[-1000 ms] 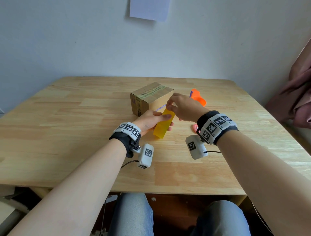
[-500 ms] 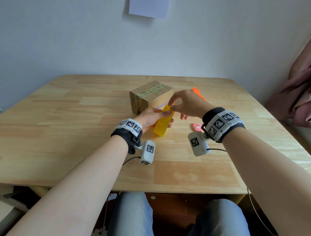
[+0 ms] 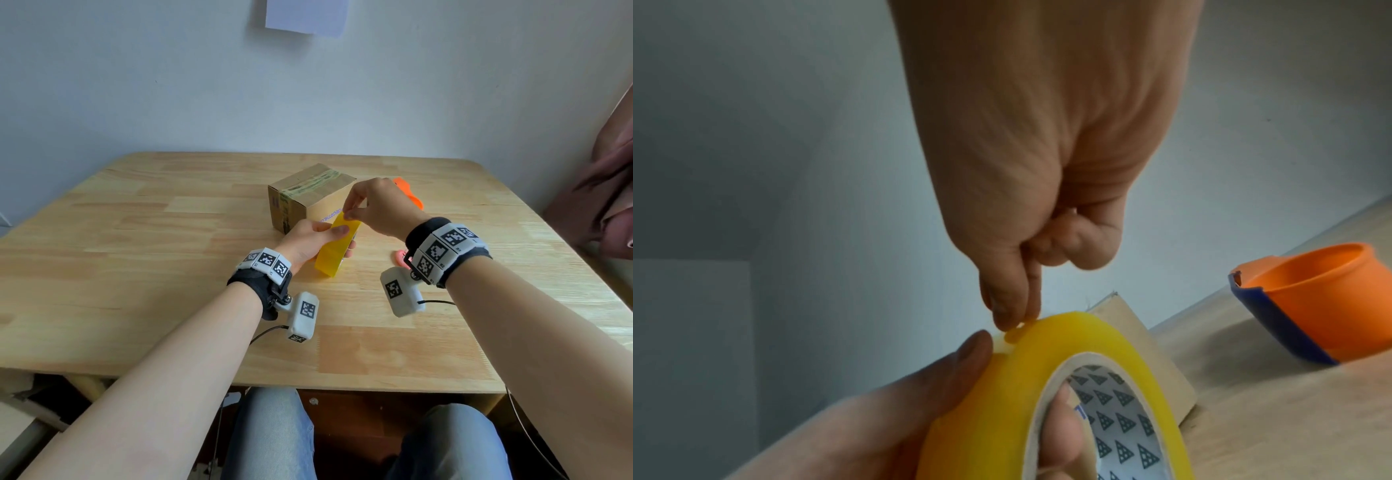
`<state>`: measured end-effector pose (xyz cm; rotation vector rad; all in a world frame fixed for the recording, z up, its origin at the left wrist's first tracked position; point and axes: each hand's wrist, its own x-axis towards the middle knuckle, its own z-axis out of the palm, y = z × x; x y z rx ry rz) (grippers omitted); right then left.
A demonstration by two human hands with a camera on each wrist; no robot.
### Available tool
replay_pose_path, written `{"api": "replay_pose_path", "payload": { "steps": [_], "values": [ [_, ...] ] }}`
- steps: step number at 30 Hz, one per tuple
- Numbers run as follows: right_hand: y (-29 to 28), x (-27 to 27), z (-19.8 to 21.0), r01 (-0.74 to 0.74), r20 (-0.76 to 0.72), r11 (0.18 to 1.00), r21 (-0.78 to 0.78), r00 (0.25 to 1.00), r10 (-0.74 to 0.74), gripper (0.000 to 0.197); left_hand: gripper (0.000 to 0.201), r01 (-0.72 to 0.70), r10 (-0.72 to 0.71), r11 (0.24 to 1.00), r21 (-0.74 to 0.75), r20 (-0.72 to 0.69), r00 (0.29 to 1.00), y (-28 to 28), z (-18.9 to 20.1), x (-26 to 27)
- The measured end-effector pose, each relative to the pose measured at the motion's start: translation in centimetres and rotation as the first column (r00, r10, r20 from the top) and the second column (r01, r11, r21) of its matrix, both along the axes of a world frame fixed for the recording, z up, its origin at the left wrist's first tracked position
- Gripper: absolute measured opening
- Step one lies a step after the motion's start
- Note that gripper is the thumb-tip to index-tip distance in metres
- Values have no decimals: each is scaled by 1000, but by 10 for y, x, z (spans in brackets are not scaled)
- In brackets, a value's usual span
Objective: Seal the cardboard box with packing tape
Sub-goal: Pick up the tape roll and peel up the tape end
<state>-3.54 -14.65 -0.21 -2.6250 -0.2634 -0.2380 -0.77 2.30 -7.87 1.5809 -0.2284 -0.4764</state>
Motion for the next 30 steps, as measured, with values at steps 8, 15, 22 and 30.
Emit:
{"api": "replay_pose_path", "payload": {
  "steps": [8,15,22,30],
  "values": [
    [0,-1,13,13,-4,990,-142,1000,-13,7,69,-116,104,984,136,93,990,-13,-12,11],
    [7,-4,23,31,43,977,-210,999,-22,13,88,-133,124,978,158,68,990,-22,-25,29],
    [3,-3,26,-1,32,972,-237,999,9,7,80,-146,144,977,156,22,989,-26,-11,14],
    [5,-4,29,15,-58,985,-170,998,-25,18,64,-166,166,972,169,18,986,-24,-7,6]
  ]
}}
